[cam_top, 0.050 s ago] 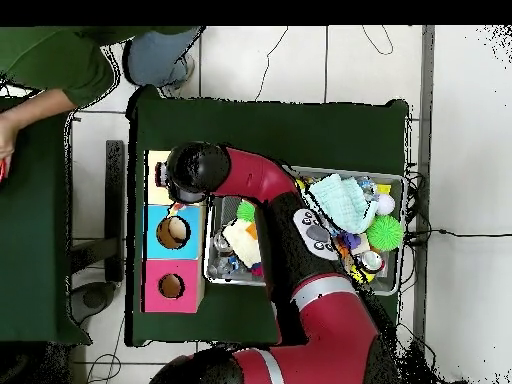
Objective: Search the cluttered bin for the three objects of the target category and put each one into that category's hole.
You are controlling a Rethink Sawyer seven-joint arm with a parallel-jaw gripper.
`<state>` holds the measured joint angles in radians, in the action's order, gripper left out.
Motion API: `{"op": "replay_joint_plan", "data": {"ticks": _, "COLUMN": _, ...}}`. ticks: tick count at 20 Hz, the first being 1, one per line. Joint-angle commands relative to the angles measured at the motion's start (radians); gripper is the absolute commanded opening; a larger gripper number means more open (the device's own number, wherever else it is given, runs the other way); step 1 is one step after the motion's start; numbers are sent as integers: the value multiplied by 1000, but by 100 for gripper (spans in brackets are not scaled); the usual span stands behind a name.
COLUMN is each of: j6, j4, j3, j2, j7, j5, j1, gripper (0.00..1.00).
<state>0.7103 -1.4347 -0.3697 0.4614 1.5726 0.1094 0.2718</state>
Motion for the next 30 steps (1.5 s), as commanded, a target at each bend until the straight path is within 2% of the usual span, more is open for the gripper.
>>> {"op": "replay_joint_plan", "data": {"ticks": 1, "j6": 30, "j4": 26, "j3": -55, "j2": -22, "j7": 11, "j5": -30, "j1": 0, "gripper": 100}}
{"op": "replay_joint_plan", "data": {"ticks": 5, "j6": 52, "j4": 20, "j3": -38, "j2": 4, "j7": 22, "j5": -35, "j1": -2, "gripper": 100}}
{"op": "replay_joint_plan", "data": {"ticks": 10, "j6": 51, "j4": -96, "j3": -71, "j2": 144, "j7": -2, "j5": -13, "j1": 52, "gripper": 100}}
{"op": "replay_joint_plan", "data": {"ticks": 12, "j6": 16, "j4": -114, "j3": -68, "j2": 180, "j7": -1, "j5": -25, "j1": 56, "gripper": 100}}
{"op": "replay_joint_plan", "data": {"ticks": 18, "j6": 83, "j4": -137, "j3": -60, "j2": 256, "j7": 2, "j5": -23, "j1": 58, "gripper": 100}}
{"op": "replay_joint_plan", "data": {"ticks": 22, "j6": 101, "j4": -116, "j3": -36, "j2": 251, "j7": 16, "j5": -41, "j1": 40, "gripper": 100}}
{"op": "replay_joint_plan", "data": {"ticks": 30, "j6": 102, "j4": 3, "j3": 38, "j2": 124, "j7": 93, "j5": -84, "j1": -29, "gripper": 100}}
